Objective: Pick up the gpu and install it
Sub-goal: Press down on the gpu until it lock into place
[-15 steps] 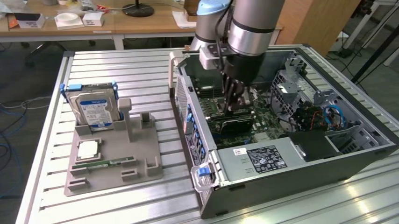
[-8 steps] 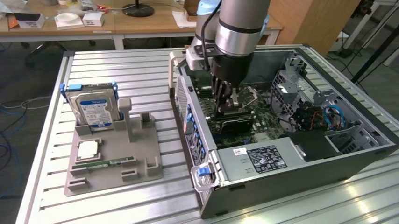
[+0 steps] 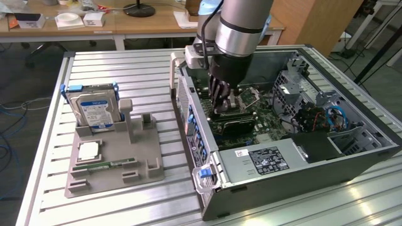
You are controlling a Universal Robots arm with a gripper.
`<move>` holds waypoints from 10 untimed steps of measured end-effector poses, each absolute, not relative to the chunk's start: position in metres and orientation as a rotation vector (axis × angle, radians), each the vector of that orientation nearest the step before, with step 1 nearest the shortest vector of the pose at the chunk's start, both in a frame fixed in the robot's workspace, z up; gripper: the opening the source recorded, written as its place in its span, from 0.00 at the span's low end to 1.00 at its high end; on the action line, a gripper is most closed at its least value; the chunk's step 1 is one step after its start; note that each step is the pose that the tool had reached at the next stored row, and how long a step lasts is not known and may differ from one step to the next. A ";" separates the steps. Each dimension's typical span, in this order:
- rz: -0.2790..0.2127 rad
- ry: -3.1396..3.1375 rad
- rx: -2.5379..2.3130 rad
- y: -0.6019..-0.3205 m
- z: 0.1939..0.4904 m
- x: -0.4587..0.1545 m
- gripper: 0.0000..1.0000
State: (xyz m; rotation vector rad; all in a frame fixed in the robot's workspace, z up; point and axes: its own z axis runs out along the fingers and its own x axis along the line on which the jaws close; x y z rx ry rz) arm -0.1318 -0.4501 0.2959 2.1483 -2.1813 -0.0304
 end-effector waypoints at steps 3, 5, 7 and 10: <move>-0.036 -2.179 2.146 -0.450 0.296 -0.137 0.11; -0.036 -2.179 2.145 -0.450 0.297 -0.141 0.11; -0.037 -2.179 2.145 -0.450 0.298 -0.147 0.11; -0.036 -2.179 2.145 -0.450 0.298 -0.154 0.11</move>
